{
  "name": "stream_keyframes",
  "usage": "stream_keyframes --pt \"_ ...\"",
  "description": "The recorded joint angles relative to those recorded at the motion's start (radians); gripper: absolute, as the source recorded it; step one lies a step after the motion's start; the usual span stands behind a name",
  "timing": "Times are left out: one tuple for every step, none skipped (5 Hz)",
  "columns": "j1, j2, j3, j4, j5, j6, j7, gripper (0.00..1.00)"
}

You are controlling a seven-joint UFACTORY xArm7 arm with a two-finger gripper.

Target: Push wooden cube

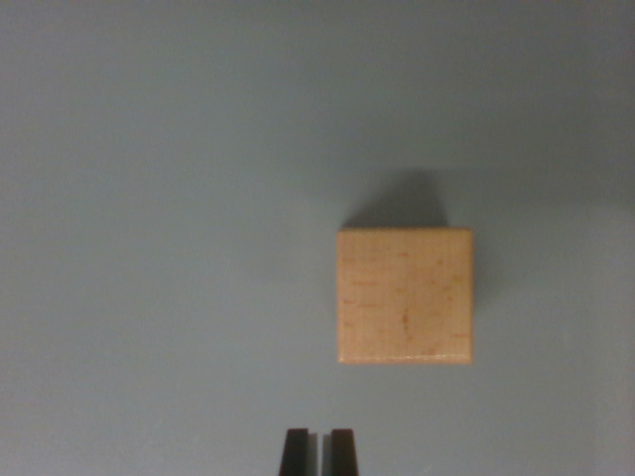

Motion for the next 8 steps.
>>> stream_keyframes --pt "0.0000 0.000 0.000 0.000 0.0000 0.000 0.000 0.00" --pt "-0.0050 0.014 -0.004 -0.026 0.0026 -0.041 -0.012 0.00" --pt "-0.0050 0.014 -0.004 -0.026 0.0026 -0.041 -0.012 0.00" --pt "-0.0096 0.027 -0.008 -0.051 0.0051 -0.079 -0.022 0.00" --pt "-0.0096 0.027 -0.008 -0.051 0.0051 -0.079 -0.022 0.00" --pt "-0.0138 0.039 -0.012 -0.072 0.0073 -0.113 -0.032 0.00" --pt "-0.0138 0.039 -0.012 -0.072 0.0073 -0.113 -0.032 0.00" --pt "-0.0176 0.050 -0.015 -0.093 0.0093 -0.145 -0.041 0.00"
